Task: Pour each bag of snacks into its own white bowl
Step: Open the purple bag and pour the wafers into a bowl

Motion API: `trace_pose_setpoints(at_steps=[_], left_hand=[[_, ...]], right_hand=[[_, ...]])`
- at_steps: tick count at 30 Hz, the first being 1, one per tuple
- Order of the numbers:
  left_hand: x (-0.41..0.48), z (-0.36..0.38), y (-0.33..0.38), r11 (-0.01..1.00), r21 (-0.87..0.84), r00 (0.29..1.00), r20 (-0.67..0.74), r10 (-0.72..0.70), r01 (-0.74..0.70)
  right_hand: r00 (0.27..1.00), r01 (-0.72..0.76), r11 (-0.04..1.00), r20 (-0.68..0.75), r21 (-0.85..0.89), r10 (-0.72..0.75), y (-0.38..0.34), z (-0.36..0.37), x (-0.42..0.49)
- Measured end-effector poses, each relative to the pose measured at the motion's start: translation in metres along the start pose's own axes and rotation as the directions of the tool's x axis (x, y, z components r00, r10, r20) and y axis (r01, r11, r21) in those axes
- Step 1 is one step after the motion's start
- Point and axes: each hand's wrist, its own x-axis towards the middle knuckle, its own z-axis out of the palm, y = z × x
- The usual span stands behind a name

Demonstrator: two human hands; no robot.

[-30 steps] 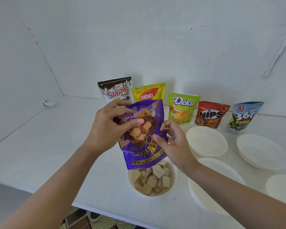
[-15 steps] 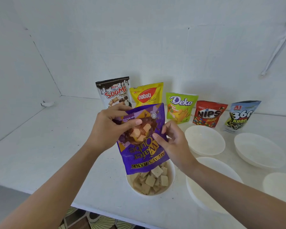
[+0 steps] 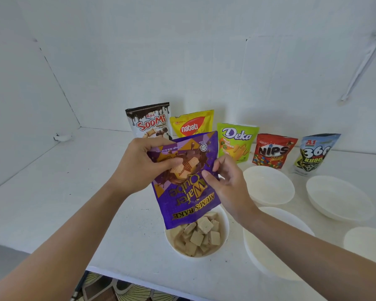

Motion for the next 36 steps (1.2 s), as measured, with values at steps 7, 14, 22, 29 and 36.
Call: trace_pose_setpoints(at_steps=[7,14,22,29,36], left_hand=[[0.000,0.002,0.012,0.983,-0.183,1.000,-0.021,-0.015,0.011],[-0.006,0.006,0.002,0.987,-0.163,0.997,-0.077,-0.021,0.008],[-0.005,-0.009,0.002,0.991,0.107,0.988,0.124,-0.092,0.079],[-0.013,-0.002,-0.012,0.979,0.199,0.998,0.050,0.038,-0.047],[-0.038,-0.004,-0.038,0.992,-0.068,0.957,-0.264,-0.122,0.107]], right_hand=[[0.998,0.055,0.998,-0.011,-0.008,-0.055,-0.008,0.001,0.000],[0.999,0.035,0.998,0.027,-0.048,-0.034,0.005,0.003,-0.006],[0.982,0.186,0.957,0.086,-0.223,-0.170,0.001,0.001,-0.006],[0.967,0.242,0.897,0.167,-0.370,-0.192,-0.006,-0.001,-0.002],[0.984,-0.147,0.972,-0.125,-0.184,0.125,0.001,-0.009,0.009]])
